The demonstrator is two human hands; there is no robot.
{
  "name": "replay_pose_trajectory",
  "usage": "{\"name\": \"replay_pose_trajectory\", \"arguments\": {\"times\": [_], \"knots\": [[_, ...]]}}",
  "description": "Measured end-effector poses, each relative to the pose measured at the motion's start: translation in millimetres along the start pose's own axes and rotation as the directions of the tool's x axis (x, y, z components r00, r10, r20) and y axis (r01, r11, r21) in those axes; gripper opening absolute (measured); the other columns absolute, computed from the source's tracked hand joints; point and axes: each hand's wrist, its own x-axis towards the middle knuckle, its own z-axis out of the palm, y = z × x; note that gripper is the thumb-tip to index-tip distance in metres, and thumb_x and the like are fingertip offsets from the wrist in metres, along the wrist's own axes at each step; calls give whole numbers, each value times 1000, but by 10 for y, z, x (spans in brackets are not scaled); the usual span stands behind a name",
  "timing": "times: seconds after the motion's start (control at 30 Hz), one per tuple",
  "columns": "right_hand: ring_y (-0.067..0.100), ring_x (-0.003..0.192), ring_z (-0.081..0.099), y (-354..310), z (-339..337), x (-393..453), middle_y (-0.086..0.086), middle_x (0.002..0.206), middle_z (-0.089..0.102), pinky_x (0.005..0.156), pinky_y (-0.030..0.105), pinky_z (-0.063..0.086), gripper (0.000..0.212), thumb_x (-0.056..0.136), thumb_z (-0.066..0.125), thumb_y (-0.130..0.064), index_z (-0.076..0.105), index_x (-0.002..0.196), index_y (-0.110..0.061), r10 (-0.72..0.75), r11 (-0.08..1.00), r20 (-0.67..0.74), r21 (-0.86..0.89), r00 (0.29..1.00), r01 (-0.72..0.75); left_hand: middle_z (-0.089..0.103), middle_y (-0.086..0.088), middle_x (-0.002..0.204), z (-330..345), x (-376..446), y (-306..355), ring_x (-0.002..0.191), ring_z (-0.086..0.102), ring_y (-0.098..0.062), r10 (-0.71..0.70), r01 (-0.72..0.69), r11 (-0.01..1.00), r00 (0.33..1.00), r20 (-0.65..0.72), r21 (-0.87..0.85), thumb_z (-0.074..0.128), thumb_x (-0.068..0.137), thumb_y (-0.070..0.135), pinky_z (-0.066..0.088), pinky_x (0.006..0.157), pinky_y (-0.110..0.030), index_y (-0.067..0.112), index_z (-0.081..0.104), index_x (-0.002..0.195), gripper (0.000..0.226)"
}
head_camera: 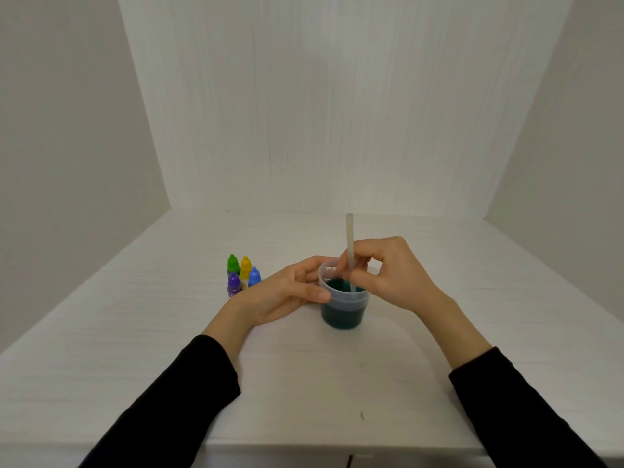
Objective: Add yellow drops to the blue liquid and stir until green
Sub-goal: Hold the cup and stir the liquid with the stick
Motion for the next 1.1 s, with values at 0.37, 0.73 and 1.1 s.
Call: {"name": "replay_pose_trajectory", "arguments": {"times": [0.37, 0.73, 1.1], "knots": [[5, 83, 68, -1, 100, 41, -8, 88, 73, 82, 22, 54, 14, 84, 68, -16, 69, 93, -26, 26, 993, 8, 113, 1000, -26, 48, -7, 148, 10, 6, 2, 136, 46, -23, 12, -12, 1000, 1000, -6, 3, 62, 78, -1, 38, 112, -43, 16, 41, 144, 72], [6, 81, 63, 61, 25, 55, -11, 91, 69, 78, 29, 54, 13, 89, 59, -18, 68, 94, -26, 12, 989, -42, -144, 999, -18, 62, -2, 132, -6, 9, -7, 125, 56, -18, -2, 2, 999, 1000, -2, -32, 74, 70, 11, 47, 96, -28, 17, 50, 135, 69], [14, 65, 60, -11, -41, -5, -1, 68, 69, 66, 33, 54, 25, 75, 65, -6, 68, 69, -30, 32, 999, -27, -6, 999, -32, 59, -4, 136, -20, 19, -21, 126, 54, -18, 4, -4, 1000, 1000, 10, 4, 64, 78, 1, 46, 99, -30, 16, 48, 138, 64]]}}
